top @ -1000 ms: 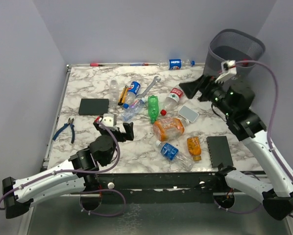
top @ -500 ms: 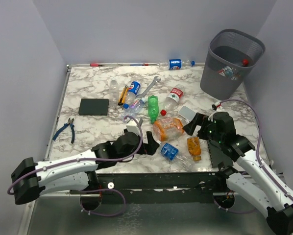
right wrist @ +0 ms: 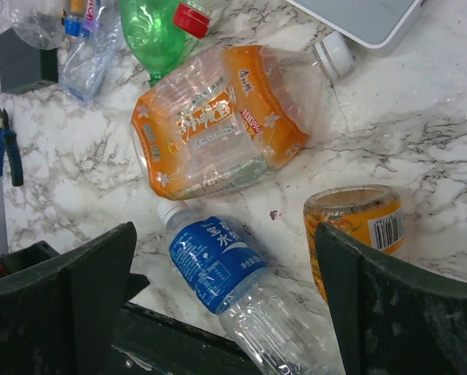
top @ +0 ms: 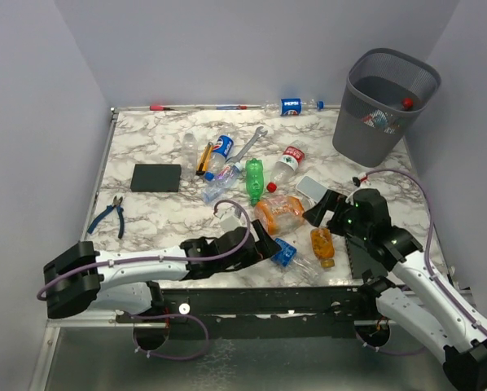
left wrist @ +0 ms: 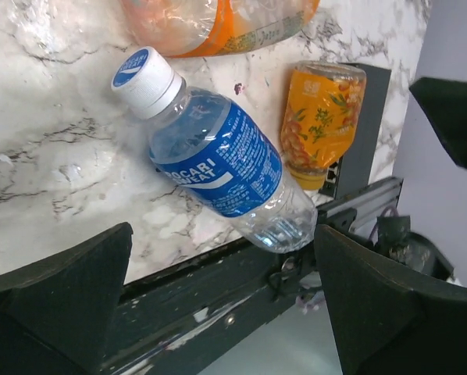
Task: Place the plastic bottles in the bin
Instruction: Pick up the plastic bottle from the corner of the board.
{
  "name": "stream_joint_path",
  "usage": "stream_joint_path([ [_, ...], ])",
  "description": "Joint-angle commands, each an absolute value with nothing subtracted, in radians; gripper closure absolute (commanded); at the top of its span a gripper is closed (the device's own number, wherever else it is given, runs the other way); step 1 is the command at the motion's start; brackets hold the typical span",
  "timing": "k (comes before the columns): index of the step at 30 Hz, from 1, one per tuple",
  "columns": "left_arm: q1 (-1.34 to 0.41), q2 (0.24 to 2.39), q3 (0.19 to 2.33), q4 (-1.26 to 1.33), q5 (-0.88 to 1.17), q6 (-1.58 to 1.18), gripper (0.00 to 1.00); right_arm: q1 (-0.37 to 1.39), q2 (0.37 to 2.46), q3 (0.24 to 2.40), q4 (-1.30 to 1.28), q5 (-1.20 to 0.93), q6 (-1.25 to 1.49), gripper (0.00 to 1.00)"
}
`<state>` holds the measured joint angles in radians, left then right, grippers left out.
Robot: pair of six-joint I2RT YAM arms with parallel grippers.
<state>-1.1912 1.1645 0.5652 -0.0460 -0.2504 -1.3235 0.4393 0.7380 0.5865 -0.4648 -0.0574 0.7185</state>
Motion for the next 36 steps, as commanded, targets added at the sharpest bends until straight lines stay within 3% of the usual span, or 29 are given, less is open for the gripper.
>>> stream_joint_path([
  [1,-1.253,1.292,0.687,-0.143,-0.407,-1.589,0.01,0.443,0.691,0.63,-0.492,-0.05,0.727,0.0],
  [6,-1.291,1.47,0.798,-0.185,-0.439,-1.644,0.01,0.443,0.648,0.669,-0.555,-0.028,0.723,0.0],
  [20,-1.273,1.688,0.864,-0.247,-0.452,-1.683,0.03,0.443,0.565,0.726,-0.64,-0.036,0.727,0.0],
  [23,-1.271,1.663,0.849,-0.248,-0.463,-1.67,0.09,0.443,0.557,0.729,-0.645,-0.05,0.718,0.0],
  [31,-1.276,1.486,0.726,-0.237,-0.532,-1.634,0.4,0.442,0.56,0.729,-0.623,-0.081,0.691,0.0],
  [36,-1.286,1.349,0.685,-0.213,-0.56,-1.457,0.54,0.443,0.595,0.753,-0.568,-0.169,0.645,0.0],
])
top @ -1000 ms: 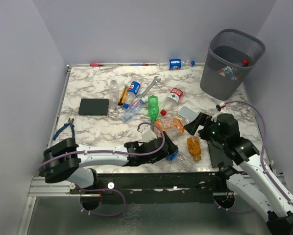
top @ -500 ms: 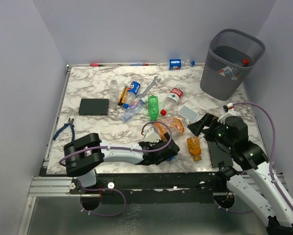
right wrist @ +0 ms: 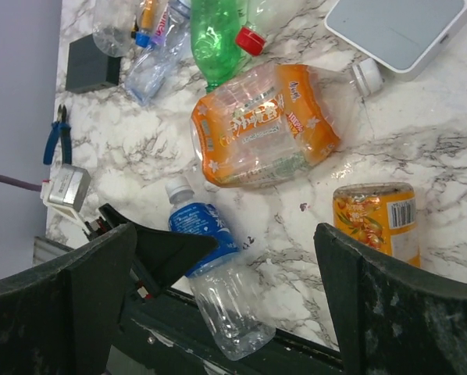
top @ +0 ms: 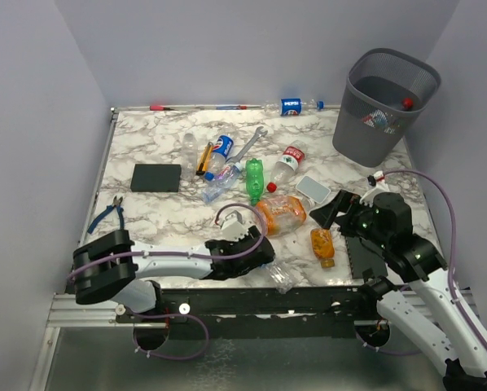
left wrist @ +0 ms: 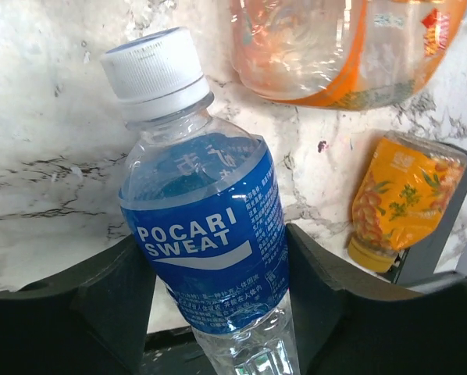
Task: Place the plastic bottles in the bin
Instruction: Pick up the plastic bottle from the corner of the board.
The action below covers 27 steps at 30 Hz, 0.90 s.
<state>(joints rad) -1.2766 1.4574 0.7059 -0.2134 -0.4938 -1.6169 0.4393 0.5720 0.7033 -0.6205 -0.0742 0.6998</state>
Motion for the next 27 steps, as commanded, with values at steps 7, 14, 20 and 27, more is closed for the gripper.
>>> stream_joint_path([
  [7,-1.303,0.99,0.656,-0.076,-0.533,-0.883,0.51,0.442,0.636,0.781,-0.429,-0.471,0.593,0.0],
  [14,-1.299,0.668,0.653,0.071,-0.414,-0.492,0.48,0.445,0.663,0.696,-0.184,-0.746,0.689,0.02],
  [20,-1.299,0.647,0.721,0.093,-0.243,-0.365,0.47,0.499,0.682,0.709,-0.064,-0.791,0.75,0.02],
  [27,-1.299,0.727,0.791,0.113,-0.173,-0.301,0.48,0.67,0.747,0.772,-0.008,-0.732,0.758,0.0],
])
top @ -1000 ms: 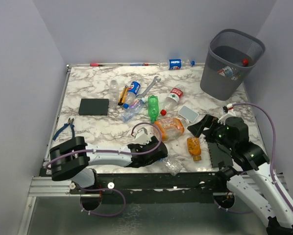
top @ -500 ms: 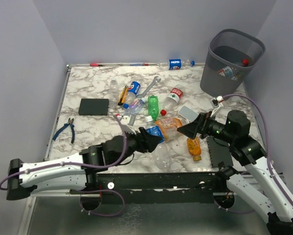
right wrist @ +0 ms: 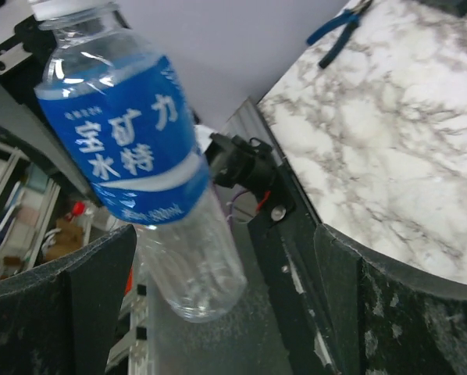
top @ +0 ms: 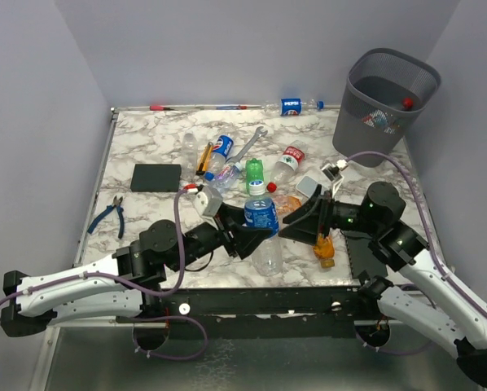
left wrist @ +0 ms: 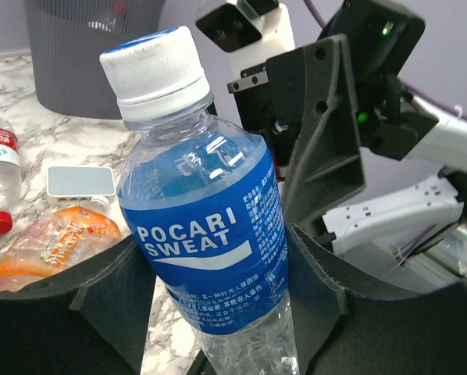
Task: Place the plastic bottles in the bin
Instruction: Pick up the plastic bottle from the corner of the board.
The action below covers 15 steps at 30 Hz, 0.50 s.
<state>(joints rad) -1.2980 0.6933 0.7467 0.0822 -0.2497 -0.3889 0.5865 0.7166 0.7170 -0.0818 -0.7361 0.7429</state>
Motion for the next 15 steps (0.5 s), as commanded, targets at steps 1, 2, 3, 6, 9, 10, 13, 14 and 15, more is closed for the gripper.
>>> stream_joint_path([
  [1,-1.299,0.734,0.796,0.122,-0.18,-0.296,0.48,0.698,0.76,0.779,-0.008,-0.71,0.752,0.0],
  [2,-1.298,0.743,0.8,0.13,-0.184,-0.293,0.49,0.725,0.773,0.788,-0.011,-0.685,0.743,0.0],
  [3,-1.299,0.752,0.806,0.139,-0.186,-0.29,0.49,0.748,0.785,0.797,-0.019,-0.66,0.733,0.0],
  [6,-1.299,0.781,0.824,0.153,-0.197,-0.29,0.51,0.807,0.815,0.8,0.015,-0.604,0.724,0.01],
  [9,-1.298,0.79,0.826,0.172,-0.218,-0.3,0.52,0.854,0.837,0.803,0.047,-0.556,0.716,0.08],
  [10,-1.297,0.788,0.824,0.181,-0.222,-0.305,0.52,0.864,0.844,0.803,0.055,-0.543,0.714,0.12],
  [13,-1.298,0.773,0.813,0.196,-0.245,-0.321,0.51,0.879,0.859,0.793,0.082,-0.528,0.717,0.33],
  [14,-1.298,0.767,0.81,0.199,-0.256,-0.326,0.49,0.88,0.863,0.789,0.088,-0.524,0.719,0.41],
  [15,-1.298,0.758,0.805,0.199,-0.269,-0.331,0.45,0.882,0.863,0.782,0.095,-0.522,0.719,0.47],
])
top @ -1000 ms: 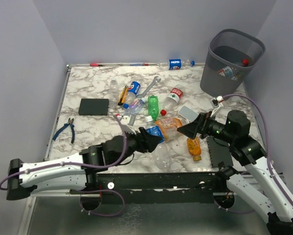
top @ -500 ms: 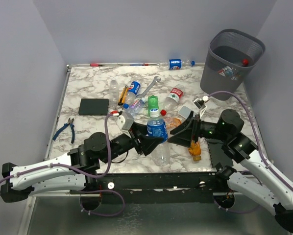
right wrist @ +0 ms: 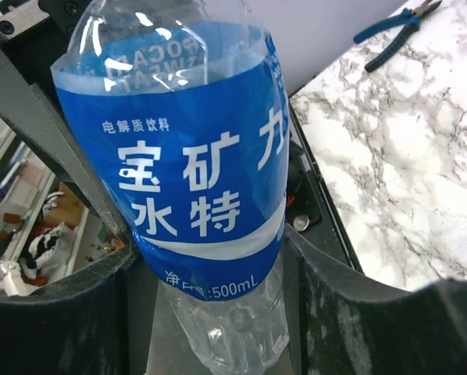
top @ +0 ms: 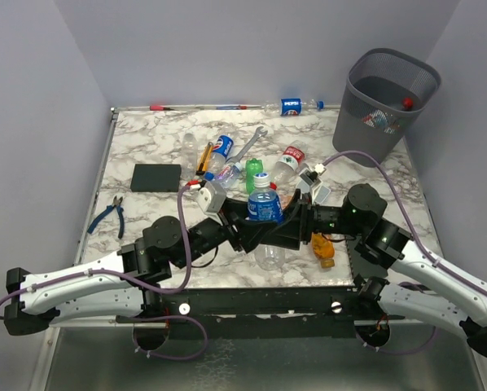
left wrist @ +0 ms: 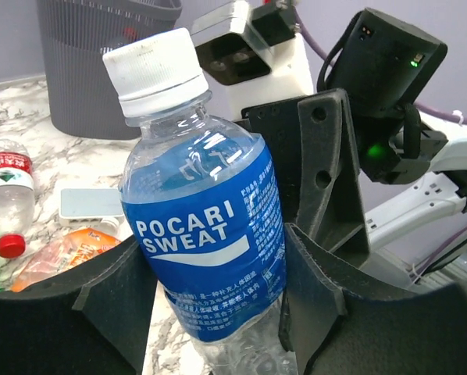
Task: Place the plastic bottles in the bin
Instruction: Pick up the plastic bottle from the corner of the board.
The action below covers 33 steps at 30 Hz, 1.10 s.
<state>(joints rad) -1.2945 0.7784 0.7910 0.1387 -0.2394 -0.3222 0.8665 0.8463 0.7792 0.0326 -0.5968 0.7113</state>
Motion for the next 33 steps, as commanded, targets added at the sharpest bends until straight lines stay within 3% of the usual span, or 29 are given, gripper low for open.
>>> stream_joint_path([
  [1,-1.298,0.748,0.803,0.197,-0.28,-0.337,0.4,0.882,0.861,0.776,0.1,-0.521,0.72,0.53],
  [2,-1.298,0.741,0.8,0.197,-0.288,-0.342,0.32,0.882,0.855,0.77,0.106,-0.513,0.72,0.58],
  [4,-1.298,0.726,0.799,0.186,-0.302,-0.35,0.06,0.882,0.839,0.76,0.109,-0.493,0.719,0.63],
  [5,-1.298,0.721,0.799,0.178,-0.31,-0.354,0.01,0.882,0.827,0.757,0.108,-0.475,0.717,0.64],
  [10,-1.298,0.67,0.775,0.134,-0.345,-0.383,0.01,0.882,0.719,0.749,0.091,-0.272,0.693,0.65],
  [14,-1.297,0.637,0.729,0.119,-0.246,-0.402,0.01,0.882,0.665,0.749,0.122,-0.137,0.686,0.64],
  [20,-1.298,0.752,0.774,0.096,-0.042,-0.412,0.01,0.882,0.732,0.77,0.236,-0.236,0.697,0.64],
  [29,-1.297,0.875,0.835,0.122,-0.052,-0.379,0.01,0.882,0.781,0.778,0.306,-0.328,0.735,0.64],
  [31,-1.297,0.893,0.839,0.119,-0.057,-0.373,0.06,0.882,0.779,0.779,0.307,-0.34,0.738,0.64],
  [33,-1.298,0.904,0.838,0.122,-0.062,-0.37,0.19,0.882,0.776,0.777,0.3,-0.343,0.741,0.64],
])
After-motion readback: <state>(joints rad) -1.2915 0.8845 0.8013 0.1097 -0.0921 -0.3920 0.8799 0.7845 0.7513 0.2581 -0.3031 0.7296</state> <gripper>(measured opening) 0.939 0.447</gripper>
